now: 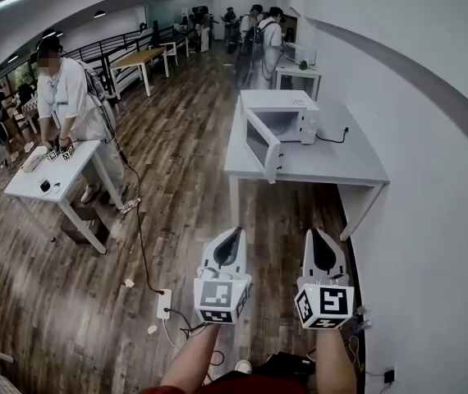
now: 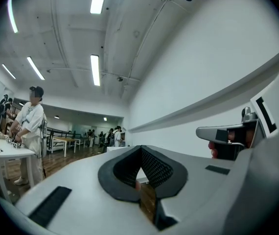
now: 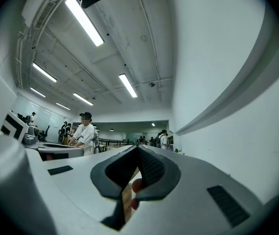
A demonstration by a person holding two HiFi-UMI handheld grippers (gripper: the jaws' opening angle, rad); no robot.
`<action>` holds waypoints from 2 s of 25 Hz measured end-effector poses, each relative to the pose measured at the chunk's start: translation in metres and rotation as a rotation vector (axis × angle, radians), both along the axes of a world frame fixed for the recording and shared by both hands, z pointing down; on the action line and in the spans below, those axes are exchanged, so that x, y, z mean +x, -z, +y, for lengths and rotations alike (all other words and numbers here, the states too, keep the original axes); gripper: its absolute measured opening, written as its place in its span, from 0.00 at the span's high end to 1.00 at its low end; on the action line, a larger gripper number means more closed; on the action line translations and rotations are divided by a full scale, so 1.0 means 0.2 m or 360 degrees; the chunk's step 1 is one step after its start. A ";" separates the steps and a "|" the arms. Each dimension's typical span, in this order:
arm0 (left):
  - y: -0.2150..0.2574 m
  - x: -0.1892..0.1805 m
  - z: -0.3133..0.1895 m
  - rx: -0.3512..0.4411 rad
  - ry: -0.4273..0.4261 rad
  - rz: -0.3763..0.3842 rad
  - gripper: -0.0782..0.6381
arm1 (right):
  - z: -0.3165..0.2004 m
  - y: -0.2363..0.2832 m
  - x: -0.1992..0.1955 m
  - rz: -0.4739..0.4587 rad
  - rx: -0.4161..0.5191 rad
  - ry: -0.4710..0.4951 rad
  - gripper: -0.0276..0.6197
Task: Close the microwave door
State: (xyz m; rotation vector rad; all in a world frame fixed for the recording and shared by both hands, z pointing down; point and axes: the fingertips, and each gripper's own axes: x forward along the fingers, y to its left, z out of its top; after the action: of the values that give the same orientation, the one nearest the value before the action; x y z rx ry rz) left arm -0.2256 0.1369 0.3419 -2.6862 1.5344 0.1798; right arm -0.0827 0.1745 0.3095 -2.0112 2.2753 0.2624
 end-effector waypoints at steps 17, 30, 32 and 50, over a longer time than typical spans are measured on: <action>0.02 0.37 -0.87 0.0023 0.0013 -0.0040 0.86 | -0.89 -0.01 0.34 -0.0019 0.0022 0.0058 0.92; -0.01 0.73 -1.46 -0.0005 0.0060 -0.0071 0.86 | -1.52 -0.05 0.68 -0.0056 -0.0013 0.0128 0.92; -0.04 0.74 -1.52 -0.0017 0.0071 -0.0089 0.86 | -1.57 -0.07 0.71 -0.0074 -0.0021 0.0134 0.92; -0.34 0.74 -2.04 -0.0101 -0.0002 -0.0183 0.85 | -2.12 -0.38 0.62 -0.0069 -0.0209 0.0137 0.92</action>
State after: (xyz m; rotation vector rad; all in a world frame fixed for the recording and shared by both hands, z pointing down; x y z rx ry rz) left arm -0.0782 -0.2717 0.4108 -2.6919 1.5306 -0.0237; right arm 0.0406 -0.2491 0.3848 -1.9499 2.4028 0.0637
